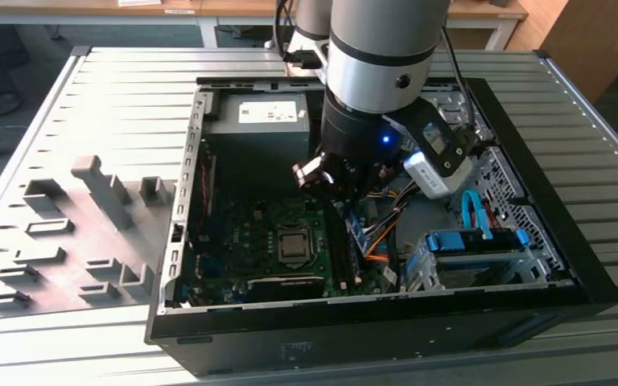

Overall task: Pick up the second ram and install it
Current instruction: 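Insert the second ram into the second slot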

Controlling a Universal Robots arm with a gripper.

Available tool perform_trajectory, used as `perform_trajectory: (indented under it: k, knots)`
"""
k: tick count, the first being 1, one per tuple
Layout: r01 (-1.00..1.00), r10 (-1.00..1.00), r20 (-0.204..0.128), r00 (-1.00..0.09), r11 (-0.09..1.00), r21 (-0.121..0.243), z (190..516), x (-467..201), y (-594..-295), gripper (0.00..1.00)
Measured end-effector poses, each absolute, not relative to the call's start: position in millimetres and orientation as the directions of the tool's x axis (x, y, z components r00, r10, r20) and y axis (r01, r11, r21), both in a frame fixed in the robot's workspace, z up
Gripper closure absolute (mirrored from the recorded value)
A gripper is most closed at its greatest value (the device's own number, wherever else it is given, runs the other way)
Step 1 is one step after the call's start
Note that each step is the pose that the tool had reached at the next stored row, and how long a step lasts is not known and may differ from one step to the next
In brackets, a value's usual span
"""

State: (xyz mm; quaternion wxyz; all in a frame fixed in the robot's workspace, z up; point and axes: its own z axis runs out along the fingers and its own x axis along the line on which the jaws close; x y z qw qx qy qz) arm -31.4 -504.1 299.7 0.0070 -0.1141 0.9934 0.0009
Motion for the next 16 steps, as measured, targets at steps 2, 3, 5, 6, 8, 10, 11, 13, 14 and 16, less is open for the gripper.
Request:
perform_trajectory:
  k: [2,3,5,6,8,10,11,13,14,16]
  knots:
    - [-0.2,-0.2,-0.014,-0.98,0.98,0.0,299.6,-31.4,-504.1,0.86]
    - [-0.187,-0.187,-0.014,-0.982,0.982,0.0,299.5,-31.4,-504.1,0.86]
    - [-0.158,-0.158,-0.014,-0.987,0.987,0.0,299.3,-31.4,-504.1,0.86]
    - [-0.145,-0.145,-0.014,-0.989,0.989,0.0,299.2,-31.4,-504.1,0.86]
    - [-0.121,-0.121,-0.014,-0.993,0.993,0.0,299.0,-31.4,-504.1,0.86]
    - [-0.1,-0.1,-0.014,-0.995,0.995,0.0,298.9,-31.4,-504.1,0.86]
    - [-0.09,-0.09,-0.014,-0.996,0.996,0.0,298.8,-31.4,-504.1,0.86]
    - [-0.071,-0.071,-0.014,-0.997,0.998,0.0,298.6,-31.4,-504.1,0.86]
    - [-0.061,-0.061,-0.014,-0.998,0.998,0.0,298.6,-31.4,-504.1,0.86]
    - [-0.042,-0.042,-0.014,-0.999,0.999,0.0,298.5,-31.4,-504.1,0.86]
